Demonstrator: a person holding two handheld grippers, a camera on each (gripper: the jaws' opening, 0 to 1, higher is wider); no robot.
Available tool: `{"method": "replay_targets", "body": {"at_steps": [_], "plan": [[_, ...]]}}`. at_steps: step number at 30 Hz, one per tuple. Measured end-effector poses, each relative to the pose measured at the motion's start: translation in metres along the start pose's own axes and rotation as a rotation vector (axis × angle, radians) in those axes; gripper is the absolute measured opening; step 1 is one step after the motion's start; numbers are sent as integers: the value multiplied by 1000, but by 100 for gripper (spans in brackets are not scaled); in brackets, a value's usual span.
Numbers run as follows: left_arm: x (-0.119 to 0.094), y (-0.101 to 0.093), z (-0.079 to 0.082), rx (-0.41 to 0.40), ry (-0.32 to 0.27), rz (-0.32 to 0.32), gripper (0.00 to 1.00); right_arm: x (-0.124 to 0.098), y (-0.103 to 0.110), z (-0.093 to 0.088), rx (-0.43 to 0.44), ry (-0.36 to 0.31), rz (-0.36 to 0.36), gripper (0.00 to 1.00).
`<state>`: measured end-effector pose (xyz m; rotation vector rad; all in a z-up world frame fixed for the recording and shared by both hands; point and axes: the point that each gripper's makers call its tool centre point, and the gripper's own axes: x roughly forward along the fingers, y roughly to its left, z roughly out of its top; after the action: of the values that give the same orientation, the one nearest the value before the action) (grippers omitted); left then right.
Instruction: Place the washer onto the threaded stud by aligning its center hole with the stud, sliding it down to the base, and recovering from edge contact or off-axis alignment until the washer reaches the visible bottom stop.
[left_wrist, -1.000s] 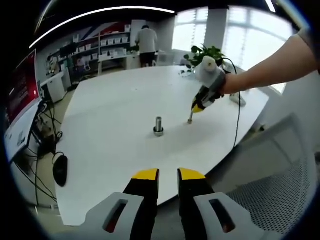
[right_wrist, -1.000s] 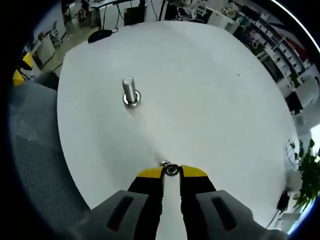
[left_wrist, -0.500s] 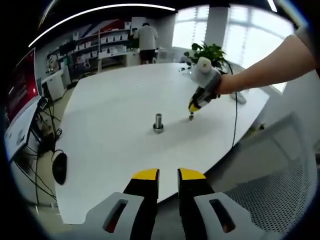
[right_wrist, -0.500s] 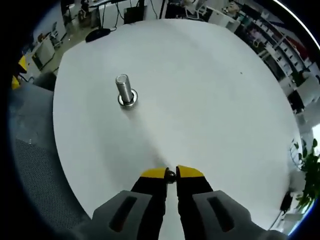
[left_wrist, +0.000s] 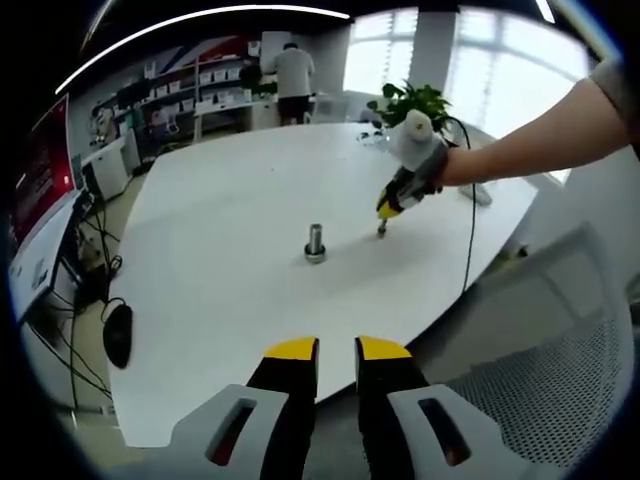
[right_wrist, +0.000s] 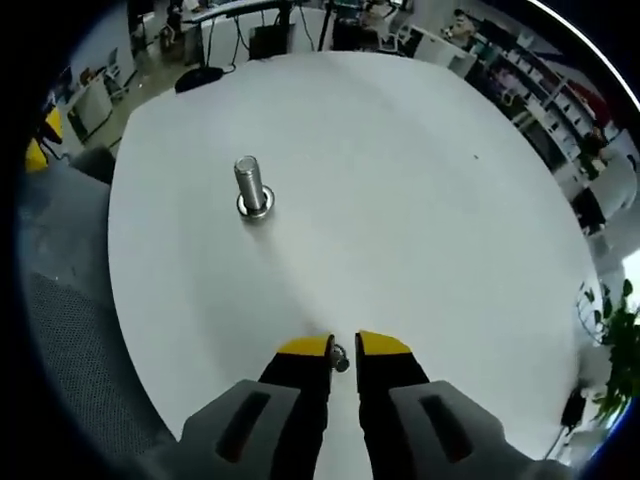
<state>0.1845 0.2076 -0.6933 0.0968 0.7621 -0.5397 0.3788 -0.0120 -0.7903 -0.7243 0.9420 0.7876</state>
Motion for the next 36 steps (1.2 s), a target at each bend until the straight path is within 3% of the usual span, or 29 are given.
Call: {"method": "replay_targets", "body": {"at_steps": [5,25,28,36], "plan": [[0,0,-1,1,5,-2,12,3,1,-5,0,13,5,17],[2,0,-5,-2,27,-2,12,31,14,-34,89,75,31,17],[2,-1,-5,-3,26,-6,12,26,12,-37,90,77,15,20],[1,-2,-1,-6,7,-15,12,-7,17,-41,147,-2,-13,23]]}}
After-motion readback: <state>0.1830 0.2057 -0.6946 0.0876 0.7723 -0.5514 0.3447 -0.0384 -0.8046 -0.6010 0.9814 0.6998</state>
